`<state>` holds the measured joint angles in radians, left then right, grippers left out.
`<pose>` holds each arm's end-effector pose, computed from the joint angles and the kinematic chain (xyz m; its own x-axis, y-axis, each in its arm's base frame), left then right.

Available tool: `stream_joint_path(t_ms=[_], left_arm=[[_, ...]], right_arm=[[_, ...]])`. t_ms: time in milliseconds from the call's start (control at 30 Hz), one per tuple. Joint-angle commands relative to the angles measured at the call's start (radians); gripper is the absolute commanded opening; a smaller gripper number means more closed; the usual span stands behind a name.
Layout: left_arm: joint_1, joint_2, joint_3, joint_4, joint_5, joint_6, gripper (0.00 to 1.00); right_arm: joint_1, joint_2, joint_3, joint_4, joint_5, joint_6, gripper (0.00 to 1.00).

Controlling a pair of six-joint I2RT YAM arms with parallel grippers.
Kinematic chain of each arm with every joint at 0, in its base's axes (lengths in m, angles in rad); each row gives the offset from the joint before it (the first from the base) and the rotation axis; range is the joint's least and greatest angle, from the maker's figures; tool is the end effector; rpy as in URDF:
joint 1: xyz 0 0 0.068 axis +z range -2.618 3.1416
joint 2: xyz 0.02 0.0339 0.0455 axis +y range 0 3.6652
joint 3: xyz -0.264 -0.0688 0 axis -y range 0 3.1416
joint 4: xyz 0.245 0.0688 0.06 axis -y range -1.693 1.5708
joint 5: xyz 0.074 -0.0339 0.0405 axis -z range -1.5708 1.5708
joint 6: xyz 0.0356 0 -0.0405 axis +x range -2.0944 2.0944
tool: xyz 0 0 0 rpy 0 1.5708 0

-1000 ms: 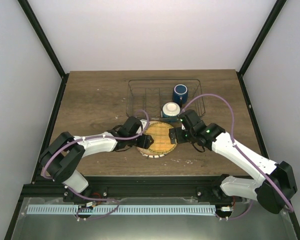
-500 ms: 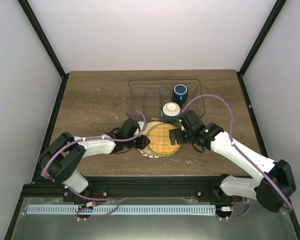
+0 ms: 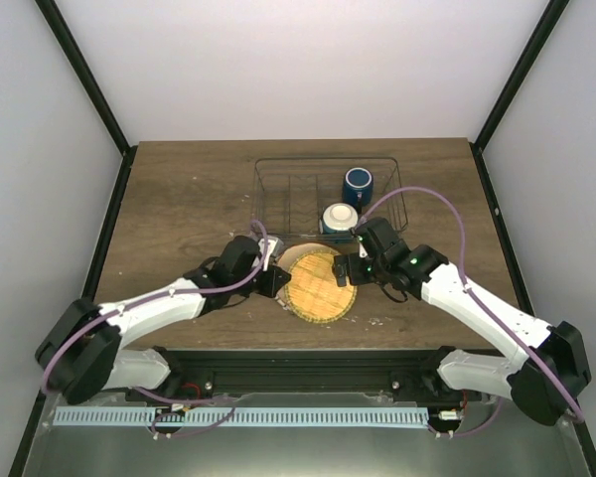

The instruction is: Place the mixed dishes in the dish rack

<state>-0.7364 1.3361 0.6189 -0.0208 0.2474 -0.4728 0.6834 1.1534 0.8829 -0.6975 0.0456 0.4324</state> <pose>0.1890 -0.1831 0.1814 -0.8015 0.1306 -0.5836 0.4722 0.7370 -0.4836 0.1772 0.1422 0.2569 -0.8359 -0.1408 -0.5305 -0.2869 0.9361 0.2035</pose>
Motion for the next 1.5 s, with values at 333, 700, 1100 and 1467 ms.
stream_joint_path(t_ms=[333, 700, 1100, 1467], left_arm=[[0.049, -0.210, -0.066, -0.098, -0.042, 0.033, 0.00], [0.086, -0.337, -0.086, -0.090, 0.075, 0.012, 0.00], [0.086, -0.442, -0.094, -0.097, 0.161, -0.011, 0.00], [0.086, -0.479, -0.119, -0.067, 0.212, -0.022, 0.00]], right_arm=[[0.007, -0.028, -0.066, 0.130, -0.096, -0.005, 1.00], [0.007, -0.078, -0.187, 0.297, -0.205, -0.032, 1.00], [0.006, -0.121, -0.321, 0.537, -0.303, -0.066, 1.00], [0.001, -0.251, -0.482, 0.882, -0.628, -0.046, 0.86]])
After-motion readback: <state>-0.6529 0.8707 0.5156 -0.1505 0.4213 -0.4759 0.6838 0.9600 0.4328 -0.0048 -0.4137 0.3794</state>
